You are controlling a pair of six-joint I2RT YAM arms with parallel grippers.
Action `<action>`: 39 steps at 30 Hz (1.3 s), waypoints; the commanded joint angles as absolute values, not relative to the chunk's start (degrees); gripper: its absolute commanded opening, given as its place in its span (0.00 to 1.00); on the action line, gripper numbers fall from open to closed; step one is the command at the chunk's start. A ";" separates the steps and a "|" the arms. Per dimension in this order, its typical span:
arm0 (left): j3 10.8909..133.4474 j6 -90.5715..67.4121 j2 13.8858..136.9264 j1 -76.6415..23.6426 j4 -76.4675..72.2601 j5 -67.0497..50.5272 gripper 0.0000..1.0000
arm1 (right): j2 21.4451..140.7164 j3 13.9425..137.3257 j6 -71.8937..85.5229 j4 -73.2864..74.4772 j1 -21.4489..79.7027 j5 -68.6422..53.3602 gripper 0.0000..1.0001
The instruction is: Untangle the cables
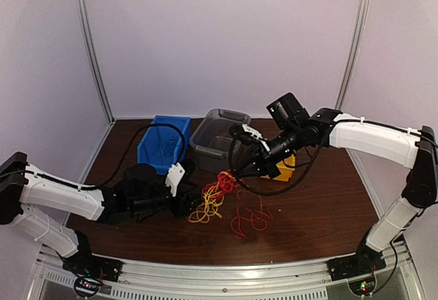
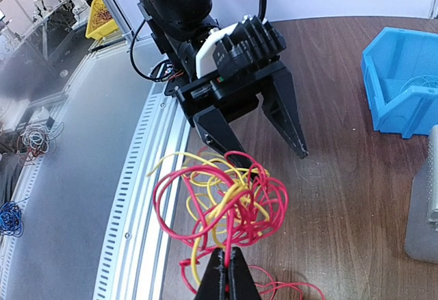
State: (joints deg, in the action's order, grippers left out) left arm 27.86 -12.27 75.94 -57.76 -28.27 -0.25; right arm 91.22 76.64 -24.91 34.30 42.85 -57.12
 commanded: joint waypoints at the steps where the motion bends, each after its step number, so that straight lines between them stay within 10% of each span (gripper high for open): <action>1: 30.89 -11.77 81.23 -57.92 -37.13 -7.71 0.46 | 92.72 73.93 -23.73 31.78 42.56 -56.50 0.00; 8: 37.37 -11.34 90.96 -57.95 -34.51 -10.66 0.00 | 103.32 68.83 -24.63 28.03 38.96 -49.06 0.06; 17: 33.14 -11.11 85.57 -57.97 -30.85 -7.25 0.00 | 96.43 60.85 -21.21 21.26 27.96 -41.20 0.25; 20: 36.06 -13.44 89.35 -58.51 -29.23 -9.00 0.30 | 92.88 59.48 -22.75 21.92 28.38 -38.01 0.36; 25: 41.08 -13.77 95.35 -60.43 -26.70 -8.51 0.50 | 86.42 58.05 -26.73 20.73 31.90 -33.30 0.43; 39: 41.56 -18.83 97.42 -60.46 -32.27 -6.99 0.45 | 98.97 70.31 -32.88 27.06 40.80 -33.64 0.50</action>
State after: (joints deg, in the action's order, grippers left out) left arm 43.66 -16.08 98.35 -60.45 -27.38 -7.66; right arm 95.68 66.63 -30.30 23.51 39.57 -35.27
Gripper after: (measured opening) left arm 0.462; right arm 0.505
